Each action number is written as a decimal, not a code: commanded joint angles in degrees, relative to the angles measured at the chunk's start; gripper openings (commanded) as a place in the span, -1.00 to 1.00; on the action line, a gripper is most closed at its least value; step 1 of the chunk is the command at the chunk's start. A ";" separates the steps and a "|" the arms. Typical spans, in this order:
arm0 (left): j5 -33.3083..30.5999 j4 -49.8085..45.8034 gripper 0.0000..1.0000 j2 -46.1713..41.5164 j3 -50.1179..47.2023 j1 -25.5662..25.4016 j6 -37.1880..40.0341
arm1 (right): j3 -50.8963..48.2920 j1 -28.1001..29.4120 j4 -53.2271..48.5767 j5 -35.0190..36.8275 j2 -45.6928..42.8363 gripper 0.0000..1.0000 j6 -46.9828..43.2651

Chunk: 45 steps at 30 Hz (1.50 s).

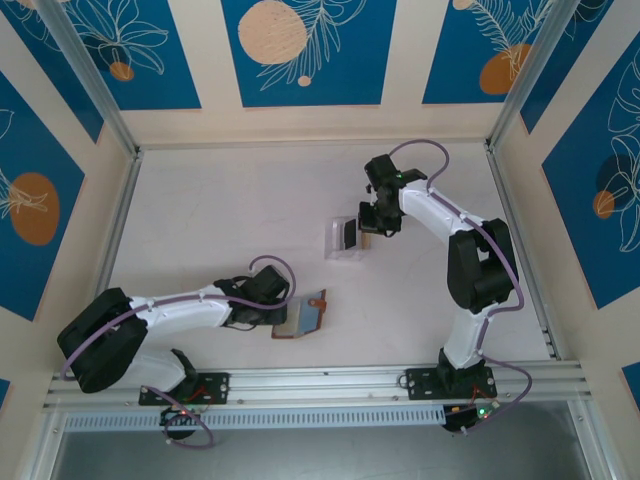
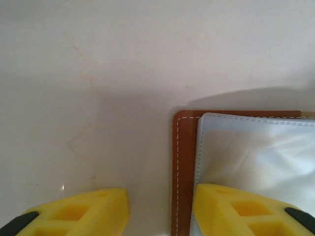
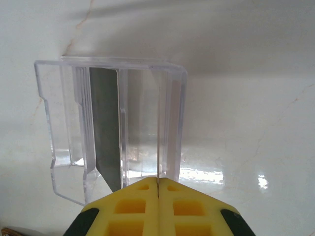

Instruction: Put the credit cards into the card holder

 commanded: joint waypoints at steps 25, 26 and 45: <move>3.63 7.23 -0.03 -9.15 -5.75 -1.94 4.48 | -11.86 22.87 16.98 -6.69 -25.26 -1.00 15.62; 3.44 6.41 -0.02 -9.79 -5.52 -1.88 4.71 | -12.80 24.48 17.70 -5.77 -24.91 -1.00 16.28; 3.52 4.33 -0.06 -7.09 -3.86 -1.98 6.87 | -49.18 30.31 54.04 -2.61 -31.51 -1.00 29.98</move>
